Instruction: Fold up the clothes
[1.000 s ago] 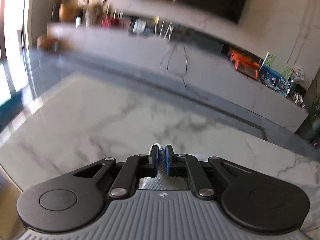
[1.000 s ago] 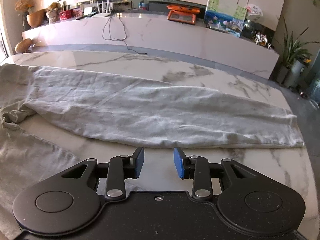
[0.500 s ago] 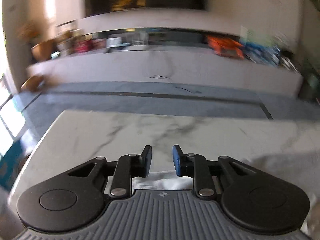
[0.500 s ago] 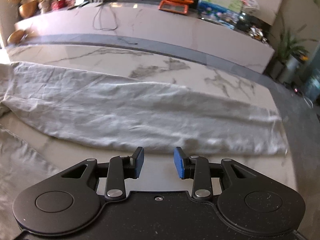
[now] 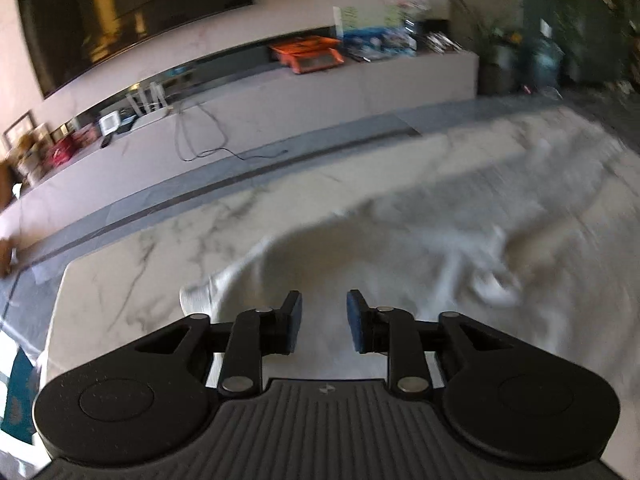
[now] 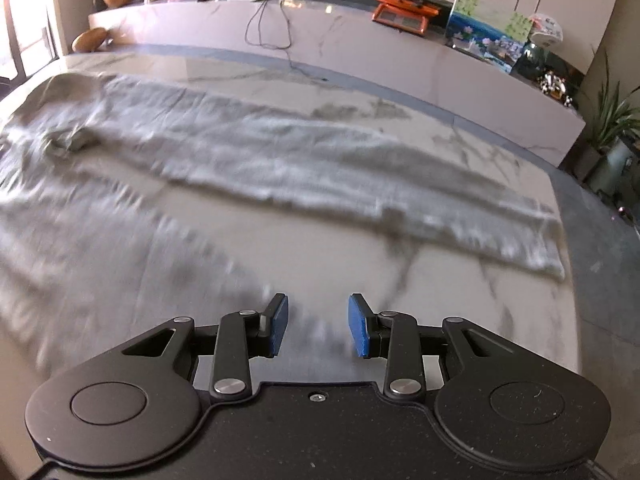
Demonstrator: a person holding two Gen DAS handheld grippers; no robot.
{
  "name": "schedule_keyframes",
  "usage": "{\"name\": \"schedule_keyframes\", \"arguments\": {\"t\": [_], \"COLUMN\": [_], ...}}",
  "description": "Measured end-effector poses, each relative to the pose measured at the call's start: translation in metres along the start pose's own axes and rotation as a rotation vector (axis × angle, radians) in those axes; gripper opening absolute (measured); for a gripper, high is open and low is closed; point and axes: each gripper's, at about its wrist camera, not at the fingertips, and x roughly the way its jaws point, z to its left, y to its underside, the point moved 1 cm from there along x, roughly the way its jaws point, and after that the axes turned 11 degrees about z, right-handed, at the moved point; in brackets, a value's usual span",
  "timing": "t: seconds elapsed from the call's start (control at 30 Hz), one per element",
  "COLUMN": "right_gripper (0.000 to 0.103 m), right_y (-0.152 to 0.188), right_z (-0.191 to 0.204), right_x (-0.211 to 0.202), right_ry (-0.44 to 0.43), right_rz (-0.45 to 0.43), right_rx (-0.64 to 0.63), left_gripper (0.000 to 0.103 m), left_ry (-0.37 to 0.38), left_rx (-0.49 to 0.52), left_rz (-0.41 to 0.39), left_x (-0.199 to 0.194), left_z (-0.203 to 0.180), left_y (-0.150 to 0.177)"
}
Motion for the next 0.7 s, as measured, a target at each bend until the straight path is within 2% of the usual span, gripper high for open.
{"name": "schedule_keyframes", "arguments": {"t": [0.1, 0.33, 0.5, 0.7], "right_gripper": [0.032, 0.035, 0.038, 0.038], "right_y": [0.025, 0.076, 0.094, 0.107], "right_z": [0.001, -0.003, -0.003, -0.006], "right_x": [-0.016, -0.040, -0.048, -0.054], "right_ry": [0.036, 0.068, 0.071, 0.095], "right_rz": [0.007, 0.023, 0.025, 0.050], "right_rx": [-0.022, 0.036, 0.065, 0.038], "left_gripper": [0.031, 0.033, 0.033, 0.033], "left_ry": [-0.030, -0.096, -0.181, -0.201], "left_rx": [0.130, 0.350, 0.459, 0.564], "left_rz": [0.046, 0.125, 0.127, 0.148], "left_x": [-0.018, -0.023, -0.015, -0.006], "left_z": [-0.022, -0.063, -0.079, -0.087], "left_y": [0.040, 0.107, 0.121, 0.126]}}
